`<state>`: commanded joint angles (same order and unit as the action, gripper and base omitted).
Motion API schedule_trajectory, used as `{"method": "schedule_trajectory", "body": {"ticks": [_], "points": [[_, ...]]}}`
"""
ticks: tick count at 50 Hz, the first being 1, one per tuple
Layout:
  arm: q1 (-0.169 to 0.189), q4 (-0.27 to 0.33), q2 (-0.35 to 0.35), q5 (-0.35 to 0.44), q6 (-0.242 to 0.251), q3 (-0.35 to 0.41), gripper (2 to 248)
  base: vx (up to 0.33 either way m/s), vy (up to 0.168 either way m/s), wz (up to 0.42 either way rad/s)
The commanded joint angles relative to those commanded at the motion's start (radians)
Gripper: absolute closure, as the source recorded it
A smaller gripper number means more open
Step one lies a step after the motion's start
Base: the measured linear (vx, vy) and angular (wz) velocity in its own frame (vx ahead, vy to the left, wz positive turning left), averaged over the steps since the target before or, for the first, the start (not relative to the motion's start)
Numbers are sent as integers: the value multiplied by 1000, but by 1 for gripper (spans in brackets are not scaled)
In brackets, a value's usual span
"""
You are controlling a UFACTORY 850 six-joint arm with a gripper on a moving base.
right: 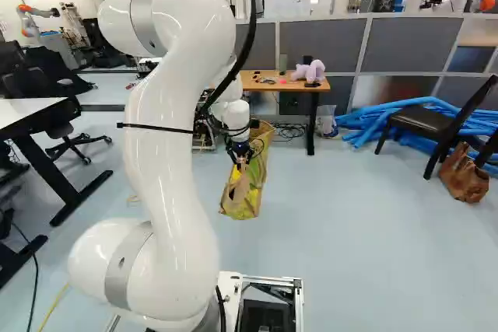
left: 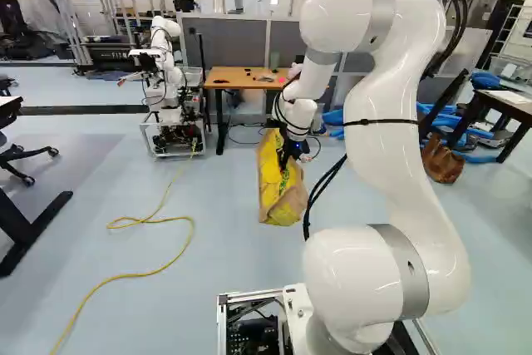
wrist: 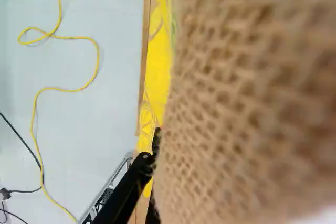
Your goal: Pick up the bag on the ground and place it on the table
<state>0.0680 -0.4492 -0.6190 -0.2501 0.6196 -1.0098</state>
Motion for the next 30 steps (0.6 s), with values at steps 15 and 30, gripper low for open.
{"method": "schedule_trajectory", "body": {"ticks": [15, 30], "points": [[-2, 0, 31, -38, 0, -15, 228, 0, 0, 0], [-4, 3, 62, -74, 0, -31, 228, 0, 0, 0]]}}
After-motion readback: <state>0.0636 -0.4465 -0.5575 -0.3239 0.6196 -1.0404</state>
